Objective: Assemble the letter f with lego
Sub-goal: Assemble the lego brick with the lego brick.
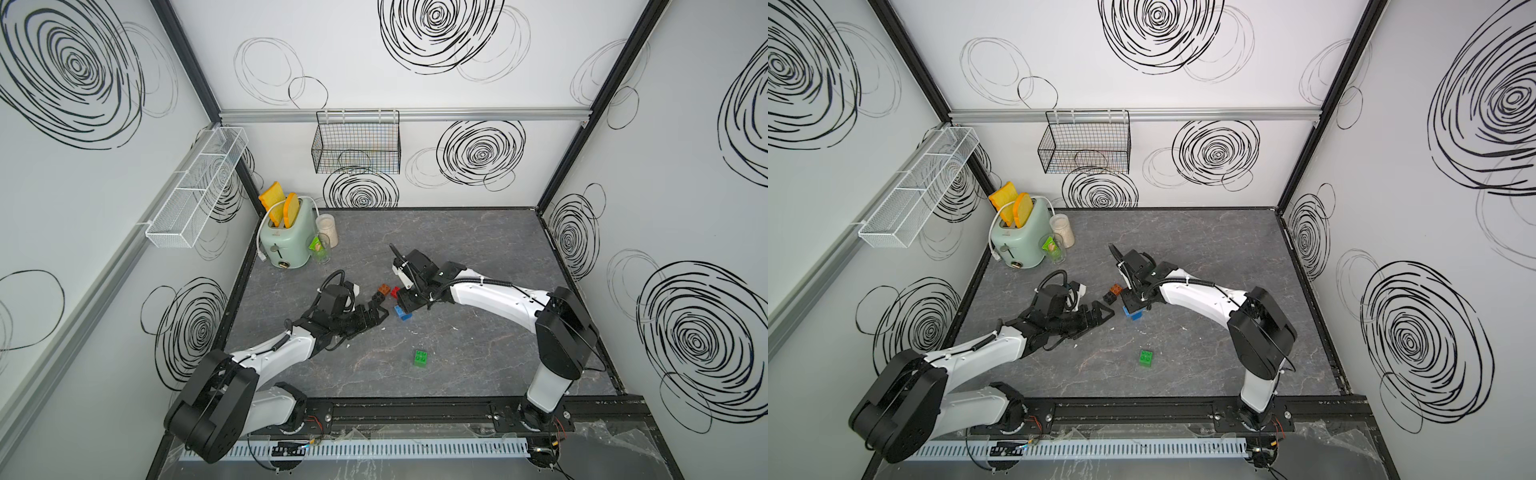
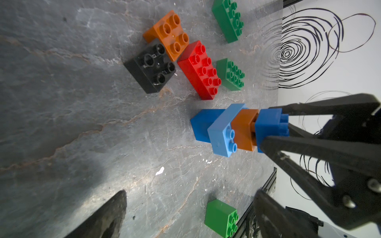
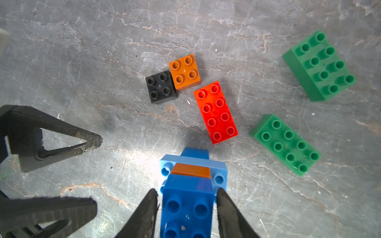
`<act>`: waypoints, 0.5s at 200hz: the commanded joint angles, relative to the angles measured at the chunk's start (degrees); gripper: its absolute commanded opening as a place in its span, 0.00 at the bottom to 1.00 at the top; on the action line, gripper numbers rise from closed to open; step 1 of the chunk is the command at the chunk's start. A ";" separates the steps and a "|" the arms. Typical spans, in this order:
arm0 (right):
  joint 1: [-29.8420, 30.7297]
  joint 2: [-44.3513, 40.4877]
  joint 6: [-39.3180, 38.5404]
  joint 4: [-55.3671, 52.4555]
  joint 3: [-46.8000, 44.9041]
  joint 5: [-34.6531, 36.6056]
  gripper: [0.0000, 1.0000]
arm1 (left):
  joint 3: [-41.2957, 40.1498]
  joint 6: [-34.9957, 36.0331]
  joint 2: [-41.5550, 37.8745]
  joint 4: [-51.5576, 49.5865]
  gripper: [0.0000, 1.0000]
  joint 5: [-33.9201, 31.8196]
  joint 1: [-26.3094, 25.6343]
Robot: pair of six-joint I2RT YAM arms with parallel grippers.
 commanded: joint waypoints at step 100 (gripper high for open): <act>1.23 -0.16 -0.72 -1.10 -0.27 1.56 0.35 | -0.25 0.47 0.41 0.71 0.98 -0.86 0.38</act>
